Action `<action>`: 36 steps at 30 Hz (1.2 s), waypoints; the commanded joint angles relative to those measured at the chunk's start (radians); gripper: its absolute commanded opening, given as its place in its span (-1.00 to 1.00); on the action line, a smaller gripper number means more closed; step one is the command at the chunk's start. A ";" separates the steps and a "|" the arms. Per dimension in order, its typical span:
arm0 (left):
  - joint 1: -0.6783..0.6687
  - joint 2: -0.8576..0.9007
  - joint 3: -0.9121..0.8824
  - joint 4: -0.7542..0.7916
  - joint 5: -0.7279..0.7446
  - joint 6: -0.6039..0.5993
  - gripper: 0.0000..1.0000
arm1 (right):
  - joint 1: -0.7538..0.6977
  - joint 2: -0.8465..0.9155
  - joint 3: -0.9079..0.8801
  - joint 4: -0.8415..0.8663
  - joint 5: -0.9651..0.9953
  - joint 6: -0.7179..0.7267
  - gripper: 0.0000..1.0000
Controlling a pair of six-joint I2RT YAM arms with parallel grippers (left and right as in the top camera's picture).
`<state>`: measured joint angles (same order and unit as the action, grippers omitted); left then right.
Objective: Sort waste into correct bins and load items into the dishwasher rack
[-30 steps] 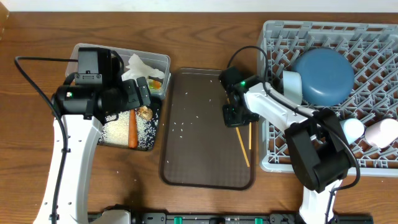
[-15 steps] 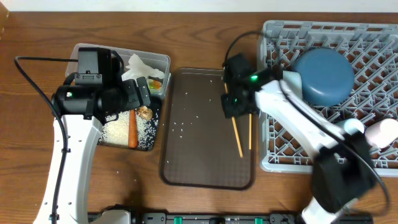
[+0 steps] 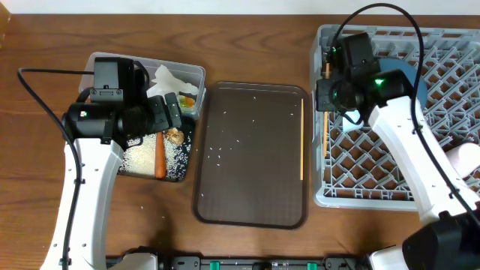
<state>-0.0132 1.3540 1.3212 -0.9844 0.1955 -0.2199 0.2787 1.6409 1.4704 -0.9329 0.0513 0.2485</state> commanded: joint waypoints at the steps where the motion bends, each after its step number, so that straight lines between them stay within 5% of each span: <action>1: 0.003 -0.002 0.011 -0.002 -0.006 0.013 0.96 | -0.012 0.029 -0.003 0.001 0.076 -0.021 -0.98; 4: 0.003 -0.002 0.011 -0.002 -0.006 0.013 0.96 | -0.012 0.035 -0.003 0.001 0.078 -0.026 -0.84; 6: 0.003 -0.002 0.011 -0.002 -0.006 0.013 0.96 | -0.007 0.034 -0.002 0.002 0.072 -0.060 -0.17; 21: 0.003 -0.002 0.011 -0.002 -0.006 0.013 0.96 | 0.206 0.070 0.001 -0.002 -0.028 -0.095 -0.24; 36: 0.003 -0.002 0.011 -0.002 -0.006 0.013 0.96 | 0.256 0.358 0.001 -0.043 0.032 0.132 -0.26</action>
<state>-0.0132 1.3537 1.3212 -0.9844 0.1951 -0.2199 0.5335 2.0010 1.4693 -0.9760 0.0486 0.3088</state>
